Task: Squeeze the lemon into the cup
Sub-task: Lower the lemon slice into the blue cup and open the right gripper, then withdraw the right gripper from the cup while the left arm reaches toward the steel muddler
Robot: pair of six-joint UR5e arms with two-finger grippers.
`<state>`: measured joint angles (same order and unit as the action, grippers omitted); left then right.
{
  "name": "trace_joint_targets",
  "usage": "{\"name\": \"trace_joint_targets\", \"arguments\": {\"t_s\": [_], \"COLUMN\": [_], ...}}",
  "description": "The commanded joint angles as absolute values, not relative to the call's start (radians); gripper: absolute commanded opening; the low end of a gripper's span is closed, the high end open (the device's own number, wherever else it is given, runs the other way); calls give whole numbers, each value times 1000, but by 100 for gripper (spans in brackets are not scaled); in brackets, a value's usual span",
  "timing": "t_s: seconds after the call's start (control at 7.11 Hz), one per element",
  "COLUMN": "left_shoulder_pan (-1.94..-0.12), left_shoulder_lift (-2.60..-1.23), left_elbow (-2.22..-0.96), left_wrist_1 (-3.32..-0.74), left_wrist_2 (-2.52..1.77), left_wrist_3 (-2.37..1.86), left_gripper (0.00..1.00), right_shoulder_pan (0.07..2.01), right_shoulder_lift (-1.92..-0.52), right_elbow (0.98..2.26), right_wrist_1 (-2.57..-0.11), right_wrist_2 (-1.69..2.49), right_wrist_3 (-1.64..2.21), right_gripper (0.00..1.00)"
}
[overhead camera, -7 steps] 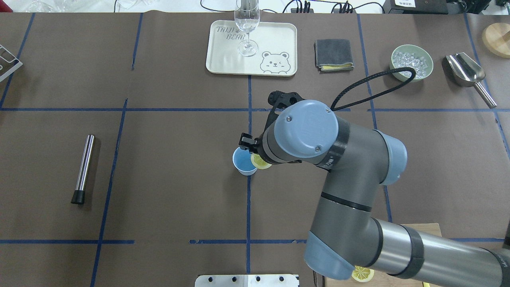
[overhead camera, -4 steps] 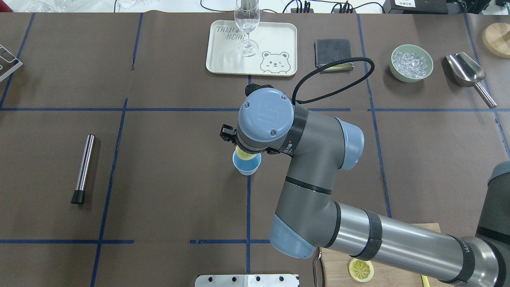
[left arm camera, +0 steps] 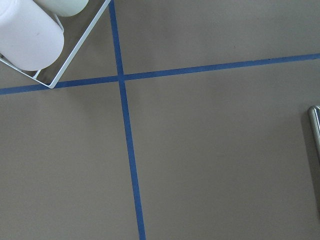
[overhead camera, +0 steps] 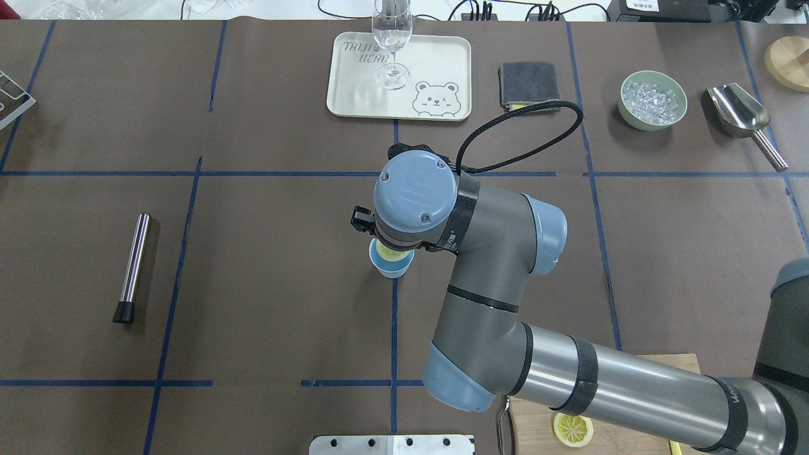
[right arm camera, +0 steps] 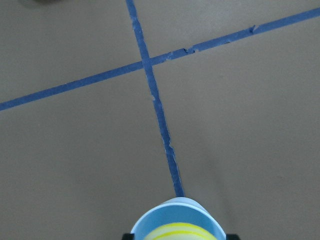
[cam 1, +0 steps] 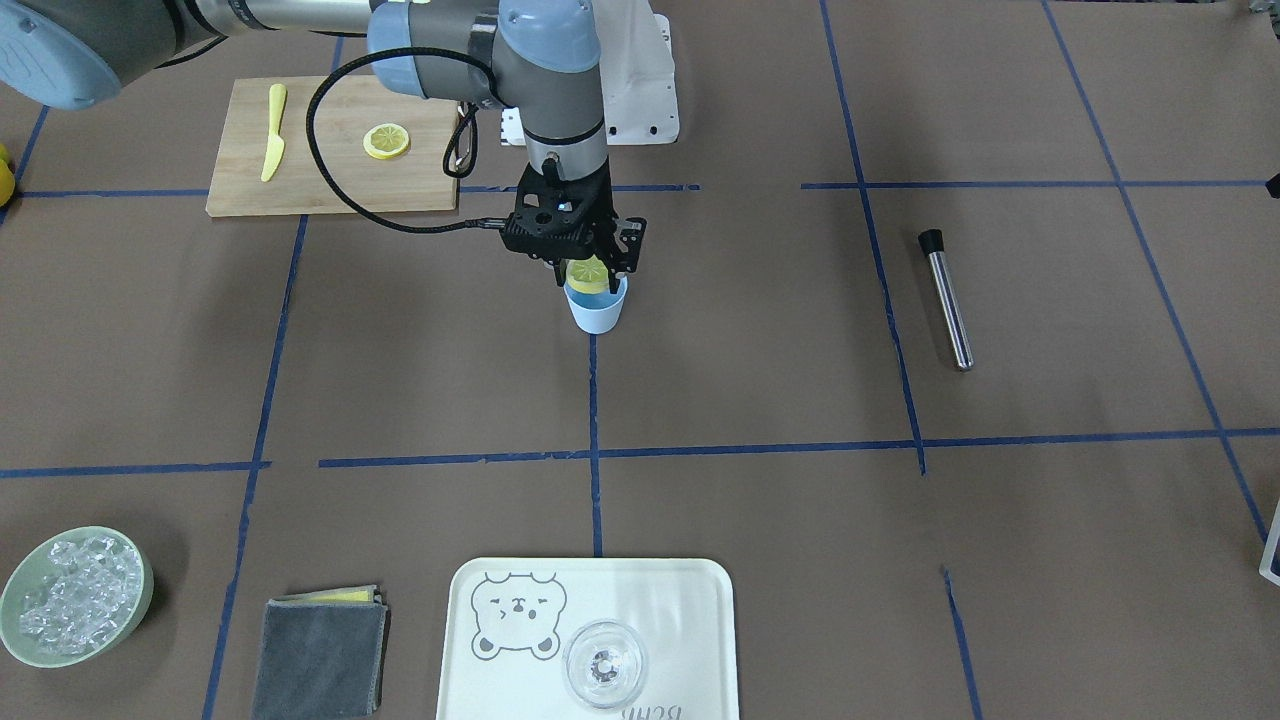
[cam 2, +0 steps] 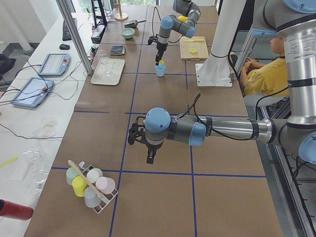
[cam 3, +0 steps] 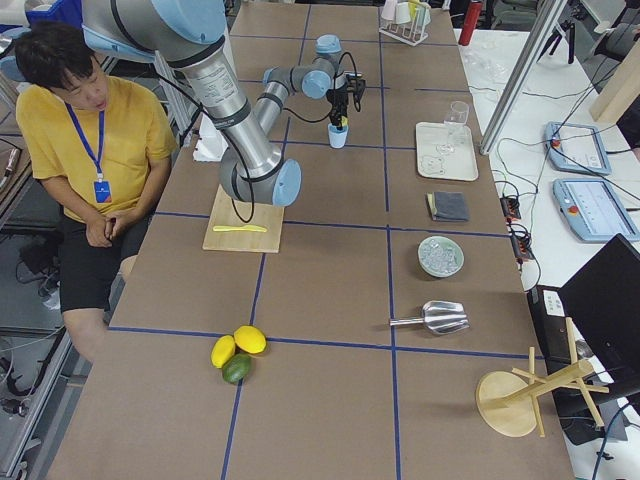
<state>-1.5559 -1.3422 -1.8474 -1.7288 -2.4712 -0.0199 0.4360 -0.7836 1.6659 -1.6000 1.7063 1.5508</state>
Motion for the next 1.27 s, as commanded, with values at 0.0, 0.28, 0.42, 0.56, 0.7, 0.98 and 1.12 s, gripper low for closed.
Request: {"name": "trace_joint_targets", "arguments": {"t_s": [0.0,0.28,0.42,0.56,0.7,0.98,1.12], "left_shoulder_pan": [-1557,-1559,-1554,-1551,-1516,-1334,-1195], "left_shoulder_lift": [-1342,-1341,-1344,-1356,-1361,-1367,-1429], "left_elbow": [-1848,-1848,-1845,-1845,-1838,-1818,-1783], "left_wrist_1": [-1729,-1729,-1729,-1736,-1826,-2097,-2197], "left_wrist_2": [-2471,-2471,-2473,-2473,-2474,-2474,-2464], "left_wrist_3": [-20,-20,-24,-31,-60,-342,-509], "left_gripper": [100,100,100,100,100,100,100], "right_shoulder_pan": [423,414,417,463,506,630,699], "right_shoulder_lift": [-785,-782,-787,-820,-932,-1171,-1245], "right_elbow": [1664,1675,1701,1783,1881,2035,2055], "right_wrist_1": [-1600,-1600,-1603,-1614,-1614,-1603,-1603], "right_wrist_2": [1706,1707,1730,1802,1857,1965,1994], "right_wrist_3": [1552,1552,1549,1549,1533,1278,1155], "right_gripper": [71,75,89,100,100,100,100]}}
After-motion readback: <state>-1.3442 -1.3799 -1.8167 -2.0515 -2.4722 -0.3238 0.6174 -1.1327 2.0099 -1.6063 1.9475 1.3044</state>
